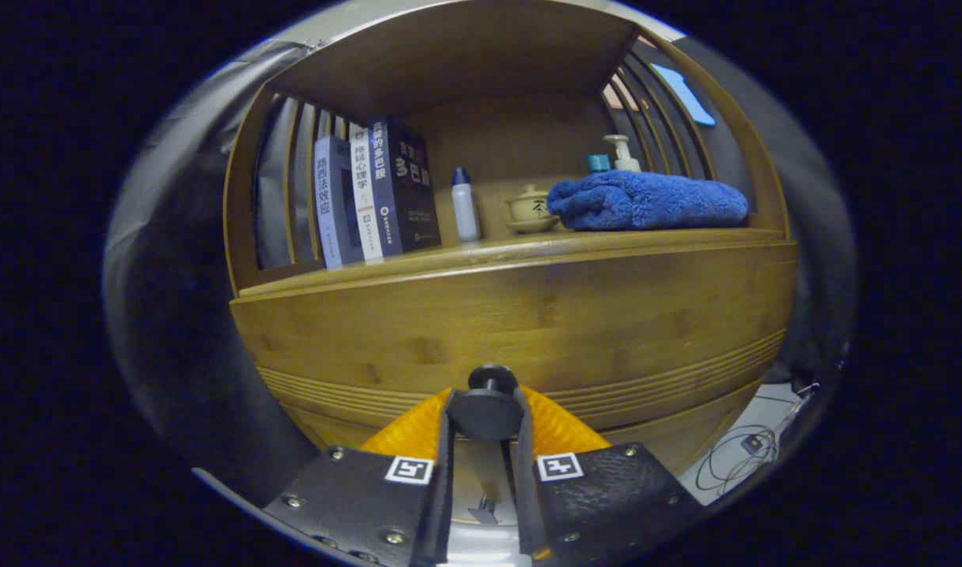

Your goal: Pull open the drawer, take out the items inside it, and place them on the countertop above the cabinet.

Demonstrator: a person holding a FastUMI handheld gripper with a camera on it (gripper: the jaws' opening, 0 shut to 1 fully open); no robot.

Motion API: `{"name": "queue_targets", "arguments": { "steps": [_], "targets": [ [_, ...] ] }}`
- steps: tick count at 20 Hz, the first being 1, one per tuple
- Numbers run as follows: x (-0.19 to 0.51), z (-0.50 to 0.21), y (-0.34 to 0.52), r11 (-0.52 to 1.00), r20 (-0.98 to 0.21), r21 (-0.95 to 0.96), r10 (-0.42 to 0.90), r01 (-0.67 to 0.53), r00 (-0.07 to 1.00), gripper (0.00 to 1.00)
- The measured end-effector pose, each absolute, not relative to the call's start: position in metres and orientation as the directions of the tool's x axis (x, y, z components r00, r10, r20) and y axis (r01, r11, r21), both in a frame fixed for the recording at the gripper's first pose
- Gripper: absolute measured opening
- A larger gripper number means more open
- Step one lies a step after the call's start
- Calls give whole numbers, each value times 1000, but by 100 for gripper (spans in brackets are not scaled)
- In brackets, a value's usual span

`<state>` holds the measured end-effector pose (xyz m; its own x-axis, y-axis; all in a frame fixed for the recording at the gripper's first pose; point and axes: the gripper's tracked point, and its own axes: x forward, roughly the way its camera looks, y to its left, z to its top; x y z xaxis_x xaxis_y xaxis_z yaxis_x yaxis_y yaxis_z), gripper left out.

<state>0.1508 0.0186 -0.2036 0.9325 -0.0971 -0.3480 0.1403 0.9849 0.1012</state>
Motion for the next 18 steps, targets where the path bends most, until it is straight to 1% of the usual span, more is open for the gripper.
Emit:
{"name": "queue_targets", "arguments": {
  "steps": [2,11,18],
  "targets": [
    [137,-199,20,985,-331,89,-114,151,937,26],
    [59,-183,34,991,-279,16,-125,135,952,26],
    [17,-177,40,993,-248,-23,-117,115,962,26]
  ]
}}
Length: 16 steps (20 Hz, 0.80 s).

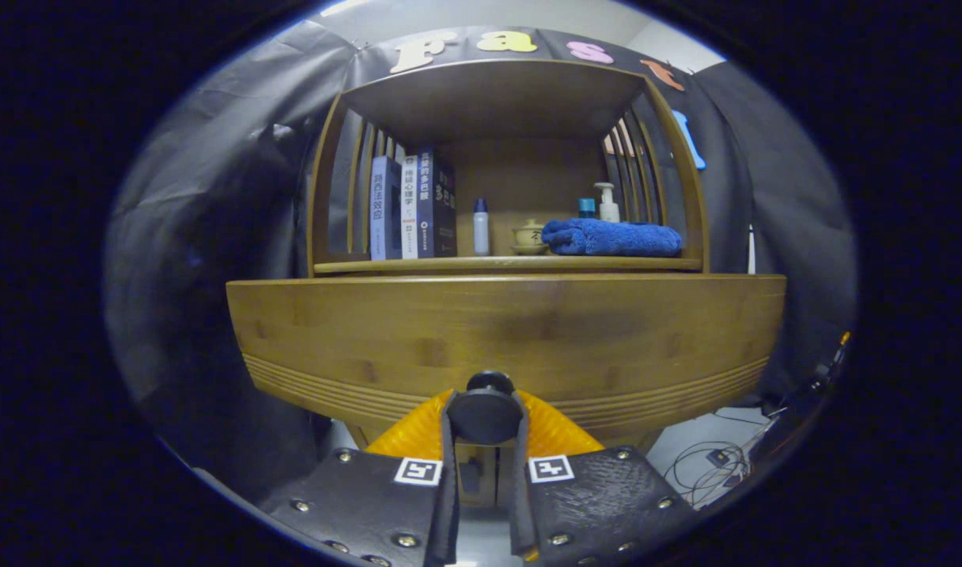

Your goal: Pull open the drawer, take out the items inside it, and place them on the countertop above the cabinet.

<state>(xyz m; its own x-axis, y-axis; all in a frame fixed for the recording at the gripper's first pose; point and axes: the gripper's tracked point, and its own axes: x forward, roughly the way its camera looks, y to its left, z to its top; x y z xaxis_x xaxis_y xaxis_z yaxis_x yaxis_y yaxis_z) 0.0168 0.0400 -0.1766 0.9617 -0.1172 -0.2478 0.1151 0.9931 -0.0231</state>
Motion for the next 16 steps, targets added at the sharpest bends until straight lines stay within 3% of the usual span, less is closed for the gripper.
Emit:
{"name": "queue_targets", "arguments": {
  "steps": [16],
  "targets": [
    [-29,-176,53,995,-241,-17,-103,102,965,26]
  ]
}}
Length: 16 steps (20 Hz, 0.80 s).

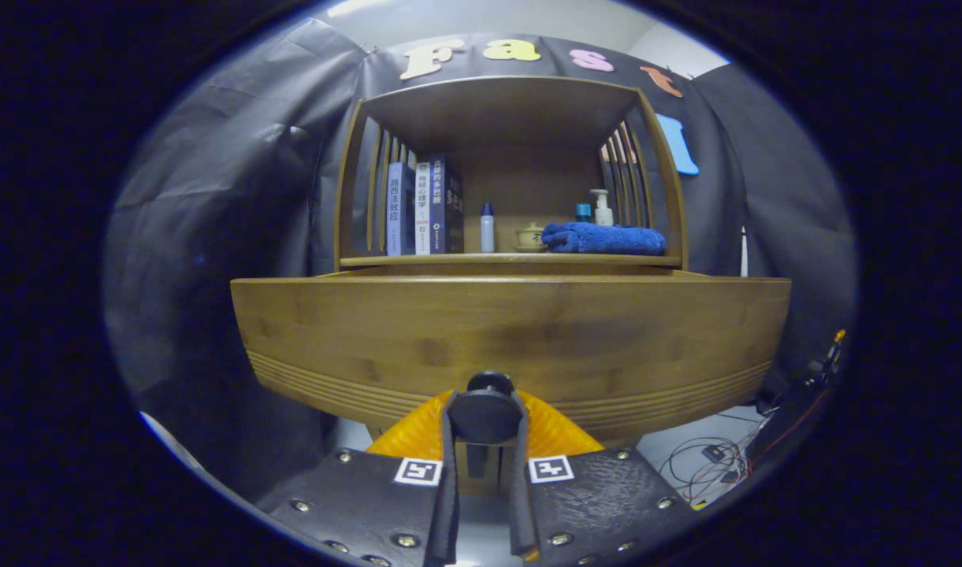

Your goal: Pull open the drawer, take out the items inside it, and place them on the countertop above the cabinet.

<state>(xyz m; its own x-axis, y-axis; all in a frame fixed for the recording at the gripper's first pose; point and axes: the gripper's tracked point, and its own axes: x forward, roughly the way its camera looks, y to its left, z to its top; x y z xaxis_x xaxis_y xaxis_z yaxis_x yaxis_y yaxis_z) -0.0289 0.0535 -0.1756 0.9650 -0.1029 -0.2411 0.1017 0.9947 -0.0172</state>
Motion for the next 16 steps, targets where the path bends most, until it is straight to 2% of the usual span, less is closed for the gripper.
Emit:
{"name": "queue_targets", "arguments": {
  "steps": [12,14,16],
  "targets": [
    [-41,-185,55,993,-247,-37,-120,115,962,26],
    [-38,-180,55,991,-232,-70,-125,112,965,30],
    [-38,-173,58,989,-220,-94,-134,115,966,42]
  ]
}}
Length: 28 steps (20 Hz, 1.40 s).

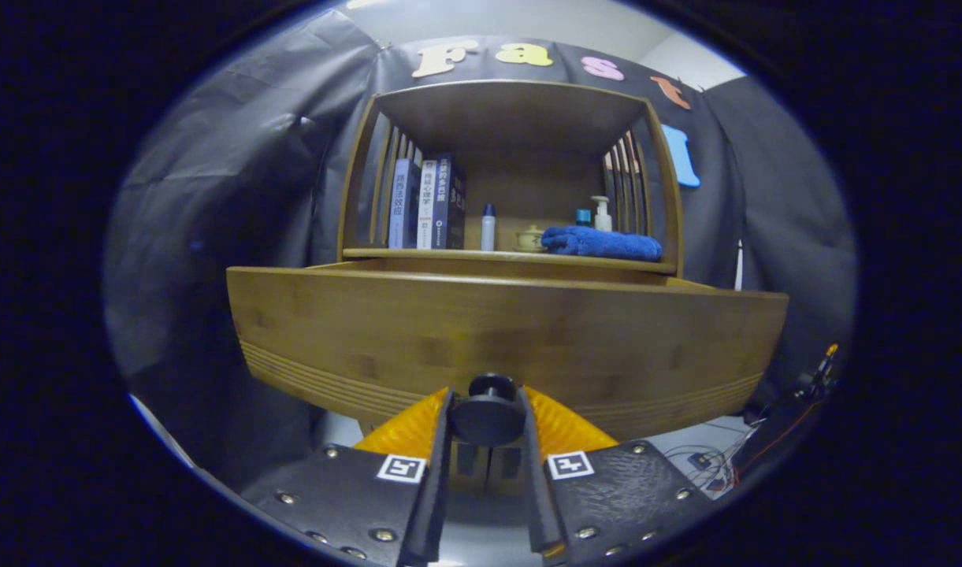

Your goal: Pull open the drawer, take out the items inside it, and place them on the countertop above the cabinet.

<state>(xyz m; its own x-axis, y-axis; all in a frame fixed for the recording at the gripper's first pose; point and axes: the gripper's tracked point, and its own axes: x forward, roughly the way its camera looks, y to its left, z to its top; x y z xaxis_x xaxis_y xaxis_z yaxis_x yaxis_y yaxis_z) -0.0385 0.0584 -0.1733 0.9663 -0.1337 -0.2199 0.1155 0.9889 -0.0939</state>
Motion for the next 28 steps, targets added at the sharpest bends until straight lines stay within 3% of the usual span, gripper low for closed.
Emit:
{"name": "queue_targets", "arguments": {
  "steps": [7,13,18,28],
  "targets": [
    [-65,-158,52,975,-311,-167,-194,147,930,99],
    [-52,-96,42,973,-366,-126,-227,193,903,98],
    [3,-83,39,974,-526,13,-186,226,830,98],
    [79,-147,17,955,-821,19,-153,295,549,99]
  ]
}}
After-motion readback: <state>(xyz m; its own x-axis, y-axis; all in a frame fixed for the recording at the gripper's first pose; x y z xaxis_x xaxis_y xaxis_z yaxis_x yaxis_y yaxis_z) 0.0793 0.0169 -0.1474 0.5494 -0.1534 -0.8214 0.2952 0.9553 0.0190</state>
